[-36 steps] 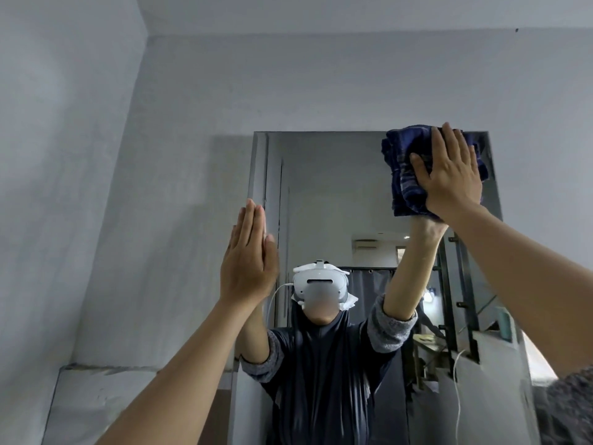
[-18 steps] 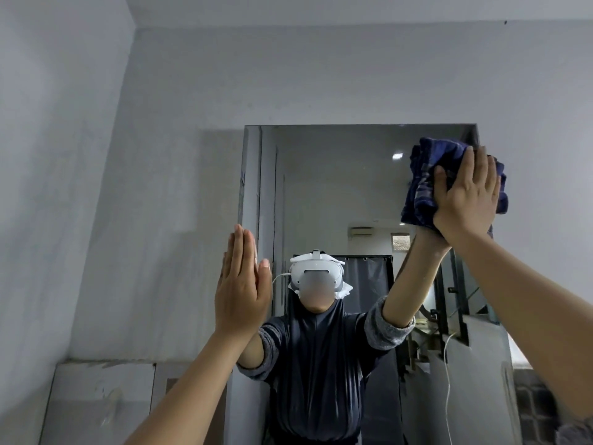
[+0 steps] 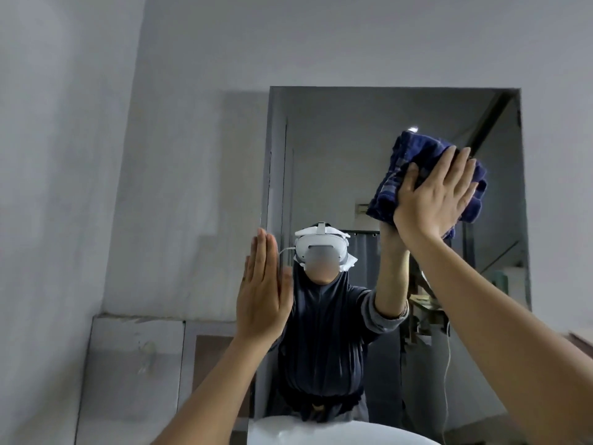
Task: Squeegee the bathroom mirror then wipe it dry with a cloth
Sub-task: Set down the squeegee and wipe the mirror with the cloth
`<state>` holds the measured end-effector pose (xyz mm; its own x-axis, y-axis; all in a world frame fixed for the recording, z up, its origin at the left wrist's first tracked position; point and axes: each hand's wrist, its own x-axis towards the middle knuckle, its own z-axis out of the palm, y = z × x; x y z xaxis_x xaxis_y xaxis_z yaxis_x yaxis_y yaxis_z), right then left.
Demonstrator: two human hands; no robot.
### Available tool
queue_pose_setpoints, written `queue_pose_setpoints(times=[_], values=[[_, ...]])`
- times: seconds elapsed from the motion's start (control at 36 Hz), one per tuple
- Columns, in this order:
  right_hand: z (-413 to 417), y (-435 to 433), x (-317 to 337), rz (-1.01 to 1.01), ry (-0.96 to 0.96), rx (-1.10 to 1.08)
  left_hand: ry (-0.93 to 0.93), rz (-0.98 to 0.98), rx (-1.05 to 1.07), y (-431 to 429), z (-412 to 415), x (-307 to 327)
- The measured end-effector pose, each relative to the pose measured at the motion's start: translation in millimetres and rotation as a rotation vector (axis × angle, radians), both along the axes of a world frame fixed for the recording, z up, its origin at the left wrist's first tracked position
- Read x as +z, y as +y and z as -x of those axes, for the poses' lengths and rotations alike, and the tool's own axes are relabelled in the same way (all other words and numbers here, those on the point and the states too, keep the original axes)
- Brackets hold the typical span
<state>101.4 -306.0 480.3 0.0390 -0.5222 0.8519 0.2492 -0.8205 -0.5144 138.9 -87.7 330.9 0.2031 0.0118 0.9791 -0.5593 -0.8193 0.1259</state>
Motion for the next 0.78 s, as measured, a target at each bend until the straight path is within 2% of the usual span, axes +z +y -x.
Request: queue_pose_setpoints(times=[0.39, 0.47, 0.58, 0.78], values=[[-8.6, 102.2, 20.4, 0.299, 0.033, 0.02, -0.029, 0.011, -0.046, 1.2, 0.7, -9.8], [-11.0, 118.0, 22.6, 0.462, 0.045, -0.004, -0.039, 0.009, -0.052, 0.6, 1.8, -9.8], [-10.9, 126.2, 21.9, 0.789, 0.061, -0.043, -0.041, 0.009, -0.048, 0.6, 2.3, -9.6], [-4.7, 92.9, 18.3, 1.217, 0.104, -0.102, -0.041, 0.013, -0.027, 0.0, 0.3, -9.3]])
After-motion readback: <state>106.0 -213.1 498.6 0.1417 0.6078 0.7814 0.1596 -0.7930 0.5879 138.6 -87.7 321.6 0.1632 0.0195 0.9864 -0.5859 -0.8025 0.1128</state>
